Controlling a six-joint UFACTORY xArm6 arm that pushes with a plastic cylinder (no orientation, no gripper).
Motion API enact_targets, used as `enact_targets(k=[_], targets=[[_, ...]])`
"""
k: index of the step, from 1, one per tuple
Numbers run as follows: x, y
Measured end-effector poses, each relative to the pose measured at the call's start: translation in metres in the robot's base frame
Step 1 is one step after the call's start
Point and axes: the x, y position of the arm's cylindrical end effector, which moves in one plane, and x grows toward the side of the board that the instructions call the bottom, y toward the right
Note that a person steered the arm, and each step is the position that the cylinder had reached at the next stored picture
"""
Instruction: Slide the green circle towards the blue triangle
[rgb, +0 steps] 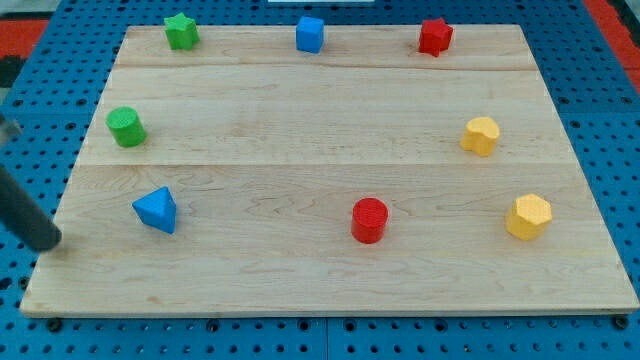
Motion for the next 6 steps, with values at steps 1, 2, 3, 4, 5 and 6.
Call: enact_targets(k=[1,2,3,4,5,6], targets=[[-0.019,0.076],[-0.019,0.171],[-0.02,0.102],[-0.056,0.035],[-0.091,-0.016],[-0.135,0.03]])
